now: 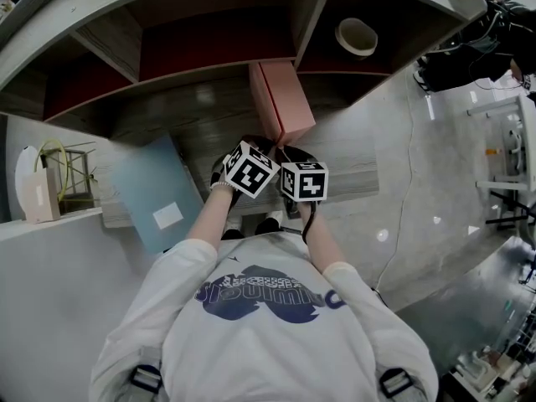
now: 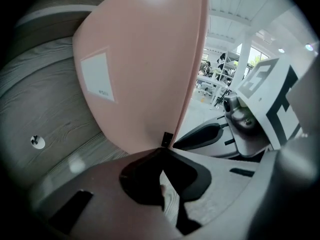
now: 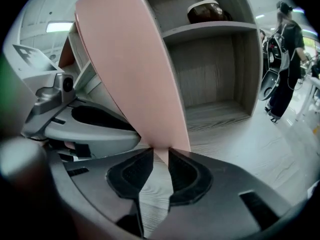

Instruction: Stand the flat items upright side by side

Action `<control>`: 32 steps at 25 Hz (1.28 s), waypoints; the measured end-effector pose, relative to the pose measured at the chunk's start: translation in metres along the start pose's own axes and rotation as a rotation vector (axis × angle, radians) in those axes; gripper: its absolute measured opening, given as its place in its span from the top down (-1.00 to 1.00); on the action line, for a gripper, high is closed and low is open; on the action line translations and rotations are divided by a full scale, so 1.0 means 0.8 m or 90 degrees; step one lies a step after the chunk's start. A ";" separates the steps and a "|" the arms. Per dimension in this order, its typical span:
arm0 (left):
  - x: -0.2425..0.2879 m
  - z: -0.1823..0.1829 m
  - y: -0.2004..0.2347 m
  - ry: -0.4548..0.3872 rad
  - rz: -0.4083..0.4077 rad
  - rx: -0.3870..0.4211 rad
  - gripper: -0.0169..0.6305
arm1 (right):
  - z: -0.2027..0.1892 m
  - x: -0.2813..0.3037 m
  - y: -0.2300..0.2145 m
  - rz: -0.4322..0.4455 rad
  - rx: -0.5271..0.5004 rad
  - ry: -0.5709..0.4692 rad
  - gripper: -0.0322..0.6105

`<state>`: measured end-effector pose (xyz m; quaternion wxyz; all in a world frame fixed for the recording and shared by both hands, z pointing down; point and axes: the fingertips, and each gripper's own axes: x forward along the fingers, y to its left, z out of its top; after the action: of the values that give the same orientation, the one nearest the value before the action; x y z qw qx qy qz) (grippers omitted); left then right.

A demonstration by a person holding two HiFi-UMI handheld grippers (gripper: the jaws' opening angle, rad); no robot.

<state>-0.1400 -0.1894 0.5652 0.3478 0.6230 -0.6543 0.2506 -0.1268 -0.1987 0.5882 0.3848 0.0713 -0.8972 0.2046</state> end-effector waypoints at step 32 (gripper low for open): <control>-0.005 0.009 0.033 -0.020 0.093 0.002 0.36 | 0.045 -0.015 -0.049 0.005 -0.332 0.064 0.18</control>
<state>-0.1668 -0.1895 0.5604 0.3172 0.5779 -0.7032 0.2664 -0.1311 -0.2495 0.5698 0.4333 -0.0436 -0.8998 -0.0285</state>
